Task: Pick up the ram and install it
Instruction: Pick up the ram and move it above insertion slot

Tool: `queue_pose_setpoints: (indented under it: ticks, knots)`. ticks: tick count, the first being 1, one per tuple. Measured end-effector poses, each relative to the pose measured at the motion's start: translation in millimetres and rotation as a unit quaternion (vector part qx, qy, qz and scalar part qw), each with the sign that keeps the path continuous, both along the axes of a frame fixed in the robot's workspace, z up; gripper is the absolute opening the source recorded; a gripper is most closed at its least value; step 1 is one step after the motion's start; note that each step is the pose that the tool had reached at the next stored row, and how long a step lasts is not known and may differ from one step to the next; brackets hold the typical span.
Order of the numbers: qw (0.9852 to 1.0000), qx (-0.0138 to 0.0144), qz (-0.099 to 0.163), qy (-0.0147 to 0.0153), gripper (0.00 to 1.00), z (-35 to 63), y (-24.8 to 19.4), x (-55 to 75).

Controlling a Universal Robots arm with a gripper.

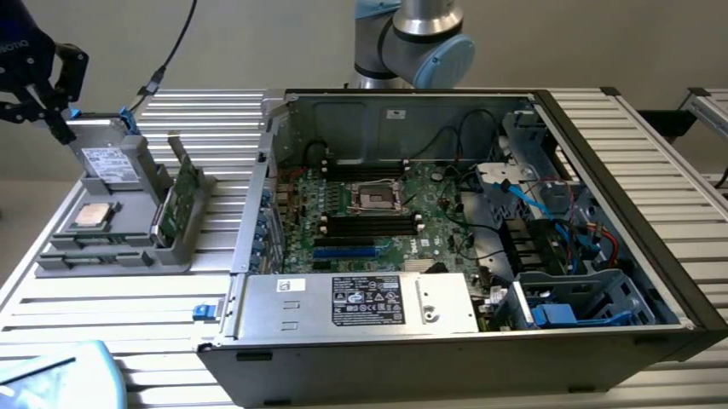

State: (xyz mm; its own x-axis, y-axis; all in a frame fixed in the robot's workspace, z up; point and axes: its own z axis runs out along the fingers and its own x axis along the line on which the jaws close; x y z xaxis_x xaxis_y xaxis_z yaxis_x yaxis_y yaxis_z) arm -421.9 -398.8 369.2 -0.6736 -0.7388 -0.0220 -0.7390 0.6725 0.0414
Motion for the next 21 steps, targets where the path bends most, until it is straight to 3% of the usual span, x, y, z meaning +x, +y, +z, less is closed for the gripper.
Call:
queue_pose_setpoints:
  ticks: [6, 11, 16, 21]
  knots:
    - [0.9985, 0.0, 0.054, -0.0028, 0.11, -0.2, 0.0, 0.0]
    - [0.995, 0.0001, 0.1, -0.0046, 0.11, -0.3, 0.0, 0.0]
    - [0.9894, 0.0002, 0.145, -0.0057, 0.11, -0.6, 0.0, 0.0]
    - [0.9818, 0.0007, 0.19, -0.0058, 0.11, -0.9, 0.1, -0.1]
